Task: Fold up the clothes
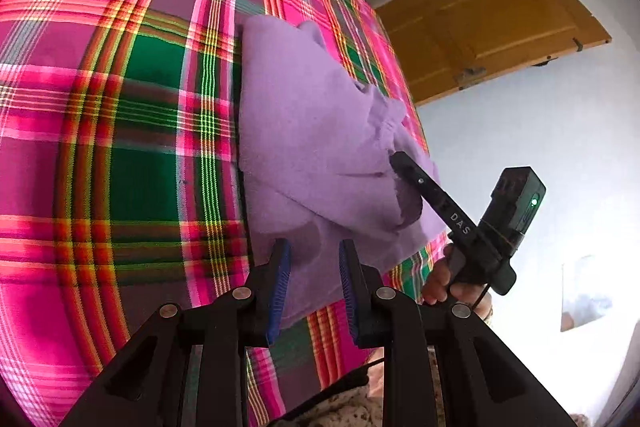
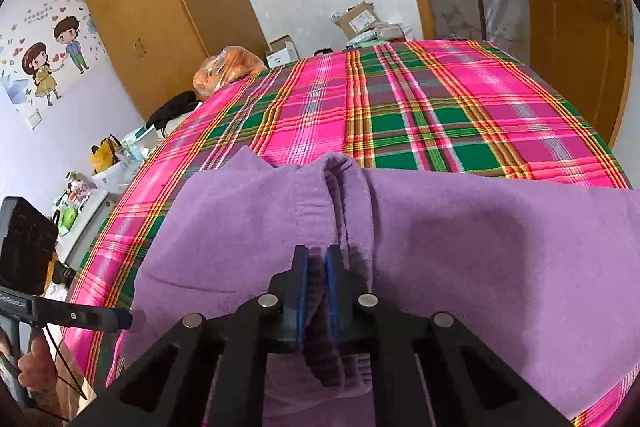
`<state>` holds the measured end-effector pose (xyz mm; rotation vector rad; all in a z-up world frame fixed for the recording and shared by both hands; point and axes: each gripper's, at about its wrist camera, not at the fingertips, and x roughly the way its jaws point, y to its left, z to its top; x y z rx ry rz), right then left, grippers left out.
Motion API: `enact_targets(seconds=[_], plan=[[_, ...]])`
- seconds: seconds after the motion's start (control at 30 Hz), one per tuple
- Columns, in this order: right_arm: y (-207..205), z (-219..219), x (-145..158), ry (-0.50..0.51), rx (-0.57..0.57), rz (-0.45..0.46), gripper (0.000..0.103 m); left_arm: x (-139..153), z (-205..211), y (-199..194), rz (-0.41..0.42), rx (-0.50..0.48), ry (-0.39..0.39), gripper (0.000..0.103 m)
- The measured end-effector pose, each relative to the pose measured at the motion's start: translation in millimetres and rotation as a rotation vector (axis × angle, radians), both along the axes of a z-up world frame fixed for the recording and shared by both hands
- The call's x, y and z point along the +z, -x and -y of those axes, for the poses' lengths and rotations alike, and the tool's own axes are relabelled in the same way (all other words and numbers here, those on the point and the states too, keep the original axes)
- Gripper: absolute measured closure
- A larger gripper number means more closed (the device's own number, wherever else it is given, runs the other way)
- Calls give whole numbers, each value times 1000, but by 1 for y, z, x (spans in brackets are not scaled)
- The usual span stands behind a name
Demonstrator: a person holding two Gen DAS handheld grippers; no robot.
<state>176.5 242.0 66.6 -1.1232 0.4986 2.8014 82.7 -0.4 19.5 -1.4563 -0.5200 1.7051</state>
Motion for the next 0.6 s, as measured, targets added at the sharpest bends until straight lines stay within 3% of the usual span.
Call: enact_targets(seconds=[0.37, 0.6], plan=[[0, -18, 1, 1, -53, -4, 97, -9, 0, -2, 35, -12, 9, 78], [22, -36, 3, 109, -14, 9, 83, -6, 1, -7, 30, -17, 15, 78]])
